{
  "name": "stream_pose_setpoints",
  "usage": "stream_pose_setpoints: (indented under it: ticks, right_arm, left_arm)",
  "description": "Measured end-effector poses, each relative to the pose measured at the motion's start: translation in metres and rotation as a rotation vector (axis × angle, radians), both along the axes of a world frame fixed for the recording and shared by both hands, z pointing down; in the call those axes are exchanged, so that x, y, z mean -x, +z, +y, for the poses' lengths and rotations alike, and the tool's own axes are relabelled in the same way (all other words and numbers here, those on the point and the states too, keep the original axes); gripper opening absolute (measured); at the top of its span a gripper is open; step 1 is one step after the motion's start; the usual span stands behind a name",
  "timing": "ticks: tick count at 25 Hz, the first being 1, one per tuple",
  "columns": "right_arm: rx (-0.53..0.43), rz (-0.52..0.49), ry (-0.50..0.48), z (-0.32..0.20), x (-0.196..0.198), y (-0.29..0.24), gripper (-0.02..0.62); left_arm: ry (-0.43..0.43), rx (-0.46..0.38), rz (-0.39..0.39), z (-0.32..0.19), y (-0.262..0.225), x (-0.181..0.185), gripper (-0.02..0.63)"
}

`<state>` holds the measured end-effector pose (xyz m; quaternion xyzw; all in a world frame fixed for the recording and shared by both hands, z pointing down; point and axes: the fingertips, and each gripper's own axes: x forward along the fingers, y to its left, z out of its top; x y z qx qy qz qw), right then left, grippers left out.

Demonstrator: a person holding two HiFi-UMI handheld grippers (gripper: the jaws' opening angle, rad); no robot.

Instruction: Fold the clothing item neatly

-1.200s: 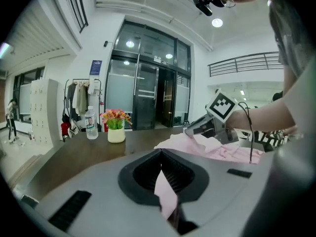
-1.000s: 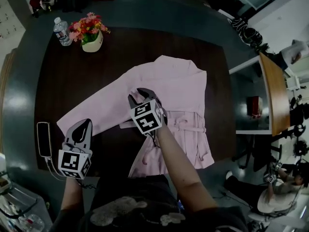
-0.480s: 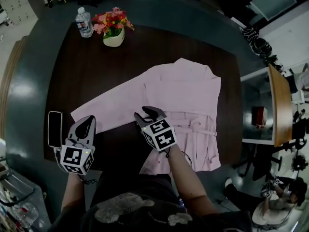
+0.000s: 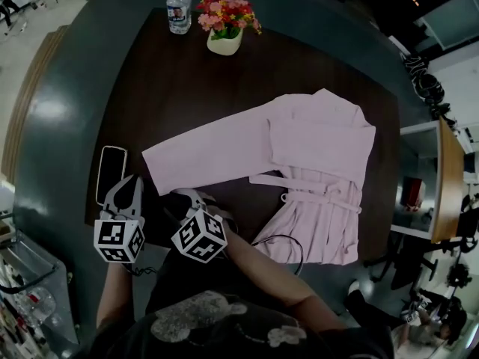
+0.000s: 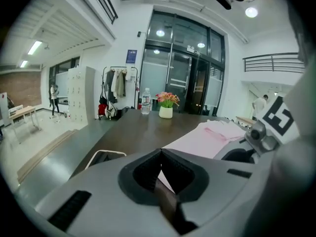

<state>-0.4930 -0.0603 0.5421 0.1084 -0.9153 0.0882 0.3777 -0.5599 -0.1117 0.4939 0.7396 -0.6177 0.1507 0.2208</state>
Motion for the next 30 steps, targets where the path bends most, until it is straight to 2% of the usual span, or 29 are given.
stream_pose_setpoints:
  ticks: [5, 9, 11, 12, 16, 19, 23, 30]
  right_arm:
    - [-0.053, 0.091, -0.033, 0.002, 0.027, 0.031, 0.126]
    - [-0.044, 0.105, -0.028, -0.003, 0.031, 0.036, 0.116]
    - [-0.037, 0.110, -0.004, -0.008, 0.029, 0.037, 0.081]
    - [-0.031, 0.111, 0.004, -0.011, 0.028, 0.038, 0.027]
    - [-0.020, 0.103, 0.011, -0.018, 0.024, 0.031, 0.011]
    - [-0.030, 0.054, 0.056, -0.027, 0.013, 0.012, 0.009]
    - [-0.048, -0.044, 0.168, -0.051, -0.017, -0.027, 0.008]
    - [-0.124, -0.207, 0.387, -0.115, -0.109, -0.105, 0.008]
  left_arm:
    - [0.010, 0.002, 0.023, 0.007, 0.005, 0.010, 0.009]
    - [0.027, -0.001, 0.030, 0.008, 0.007, 0.010, 0.009]
    - [0.029, 0.000, 0.032, 0.008, 0.009, 0.008, 0.009]
    - [0.028, -0.001, 0.032, 0.008, 0.008, 0.007, 0.009]
    - [0.035, -0.008, 0.029, 0.008, 0.001, 0.000, 0.009]
    - [0.056, -0.016, 0.023, 0.004, -0.004, -0.012, 0.009]
    - [0.097, -0.049, 0.022, -0.011, -0.016, -0.040, 0.009]
    - [0.172, -0.145, 0.036, -0.047, -0.051, -0.116, 0.009]
